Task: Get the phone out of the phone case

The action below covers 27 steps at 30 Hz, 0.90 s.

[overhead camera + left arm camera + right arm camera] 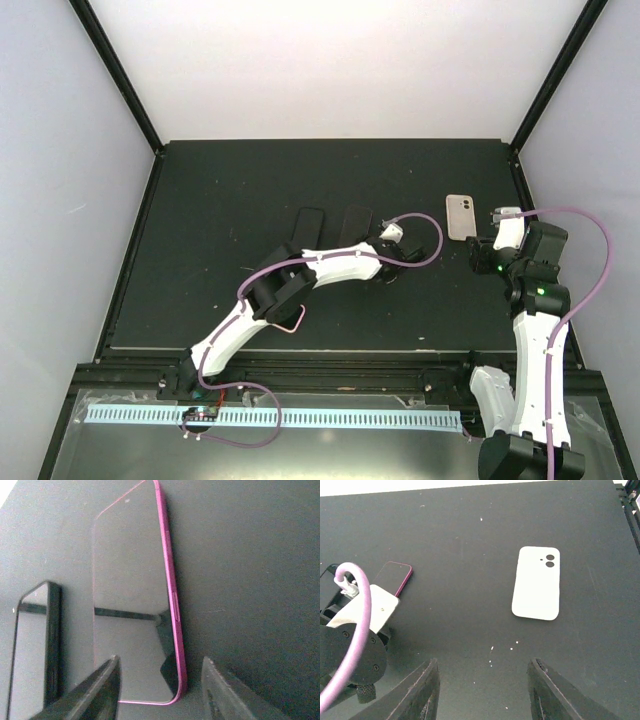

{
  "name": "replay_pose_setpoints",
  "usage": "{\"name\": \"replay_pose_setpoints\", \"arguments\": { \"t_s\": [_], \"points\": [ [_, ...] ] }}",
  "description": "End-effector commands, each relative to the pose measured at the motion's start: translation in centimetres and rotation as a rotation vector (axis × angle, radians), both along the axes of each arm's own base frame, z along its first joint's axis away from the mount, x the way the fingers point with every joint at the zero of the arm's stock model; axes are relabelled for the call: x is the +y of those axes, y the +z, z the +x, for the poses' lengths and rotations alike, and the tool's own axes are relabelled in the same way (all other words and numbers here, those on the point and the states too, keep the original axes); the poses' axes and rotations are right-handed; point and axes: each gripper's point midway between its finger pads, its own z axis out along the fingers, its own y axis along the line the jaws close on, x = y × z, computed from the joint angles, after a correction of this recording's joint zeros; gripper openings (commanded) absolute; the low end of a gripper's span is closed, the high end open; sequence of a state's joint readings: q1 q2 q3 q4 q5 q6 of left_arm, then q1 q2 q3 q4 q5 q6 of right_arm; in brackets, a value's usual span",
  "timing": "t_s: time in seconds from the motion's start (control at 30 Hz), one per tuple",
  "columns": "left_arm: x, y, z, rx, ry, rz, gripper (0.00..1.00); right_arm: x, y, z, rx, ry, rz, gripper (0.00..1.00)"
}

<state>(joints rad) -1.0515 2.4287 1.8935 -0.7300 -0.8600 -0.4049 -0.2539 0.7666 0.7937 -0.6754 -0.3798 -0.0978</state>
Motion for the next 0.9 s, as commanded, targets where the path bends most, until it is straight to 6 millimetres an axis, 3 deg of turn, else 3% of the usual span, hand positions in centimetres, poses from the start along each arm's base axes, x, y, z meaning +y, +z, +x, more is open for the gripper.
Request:
{"name": "replay_pose_setpoints", "arguments": {
  "t_s": [0.0, 0.2, 0.33, 0.4, 0.63, 0.87],
  "points": [
    [-1.3, 0.5, -0.3, 0.039, -0.028, -0.071, 0.51, 0.0, 0.6, 0.2, -0.023, 0.006, -0.002, 0.48],
    [-1.8, 4.8, -1.1, 0.031, -0.113, -0.179, 0.79, 0.0, 0.5, 0.2, -0.023, 0.008, -0.001, 0.48],
    [1.4, 8.5, -1.9, -0.026, -0.111, -0.259, 0.94, 0.1, 0.5, 0.2, -0.022, 0.015, 0.001, 0.48],
    [3.5, 9.4, -2.0, -0.010, -0.088, -0.312, 0.99, 0.3, 0.6, 0.2, -0.023, 0.022, 0.003, 0.48],
    [9.5, 8.1, -1.7, 0.193, -0.001, -0.441, 0.99, 0.6, 0.6, 0.1, -0.027, 0.041, 0.005, 0.48],
    [12.4, 4.8, -0.6, 0.313, 0.064, -0.451, 0.99, 0.6, 0.6, 0.1, -0.025, 0.044, 0.006, 0.48]
  ]
}}
